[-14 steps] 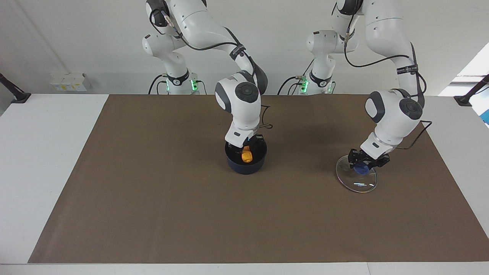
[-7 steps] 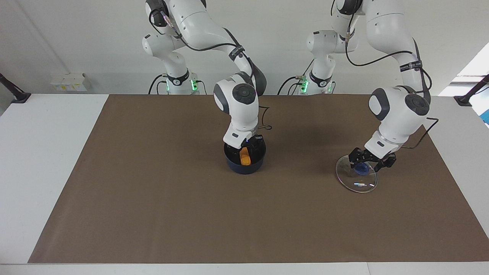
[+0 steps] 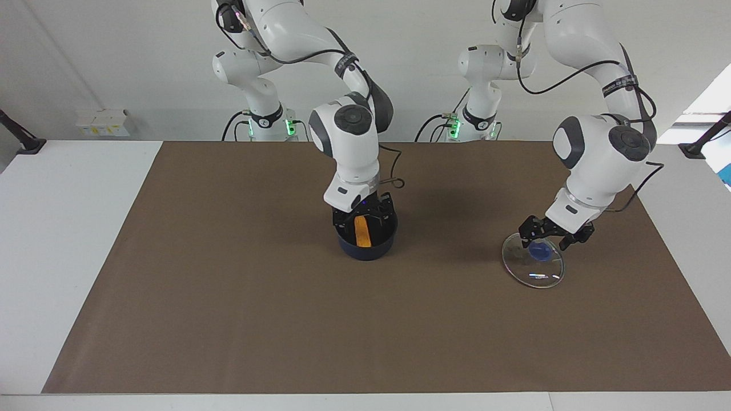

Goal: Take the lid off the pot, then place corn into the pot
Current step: 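Set the lid down with the left gripper while the right gripper lowers corn, then open both grippers and withdraw them from the lid and pot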

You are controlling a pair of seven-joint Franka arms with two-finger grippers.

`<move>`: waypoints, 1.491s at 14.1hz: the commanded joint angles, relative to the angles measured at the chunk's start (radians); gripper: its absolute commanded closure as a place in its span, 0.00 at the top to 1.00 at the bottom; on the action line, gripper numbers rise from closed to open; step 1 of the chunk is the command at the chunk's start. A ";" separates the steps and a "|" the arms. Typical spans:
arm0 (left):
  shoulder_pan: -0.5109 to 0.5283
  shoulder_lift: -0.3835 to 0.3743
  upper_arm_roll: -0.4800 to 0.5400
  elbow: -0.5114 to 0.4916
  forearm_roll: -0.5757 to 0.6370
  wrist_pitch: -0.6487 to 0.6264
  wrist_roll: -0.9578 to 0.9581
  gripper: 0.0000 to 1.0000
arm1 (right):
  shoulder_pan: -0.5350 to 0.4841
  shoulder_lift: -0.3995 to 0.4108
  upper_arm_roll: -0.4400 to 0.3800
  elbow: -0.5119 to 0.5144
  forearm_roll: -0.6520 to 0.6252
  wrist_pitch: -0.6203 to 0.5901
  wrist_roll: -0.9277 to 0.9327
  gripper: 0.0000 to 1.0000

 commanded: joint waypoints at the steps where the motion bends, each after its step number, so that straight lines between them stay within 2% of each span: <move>1: -0.013 -0.032 0.002 0.078 0.026 -0.139 -0.032 1.00 | -0.057 -0.101 0.008 -0.018 -0.031 -0.068 0.009 1.00; 7: -0.001 -0.158 0.004 0.079 0.026 -0.281 -0.029 1.00 | -0.188 -0.256 0.010 -0.012 -0.039 -0.232 -0.054 1.00; 13: 0.004 -0.241 0.011 0.082 0.027 -0.406 -0.027 1.00 | -0.333 -0.335 0.008 -0.021 -0.032 -0.441 -0.230 1.00; 19: 0.005 -0.224 0.010 0.199 0.032 -0.554 -0.026 1.00 | -0.470 -0.365 0.008 -0.018 -0.031 -0.458 -0.333 1.00; 21: 0.007 -0.182 0.010 0.278 0.029 -0.625 -0.027 1.00 | -0.499 -0.384 0.007 -0.010 -0.026 -0.475 -0.350 1.00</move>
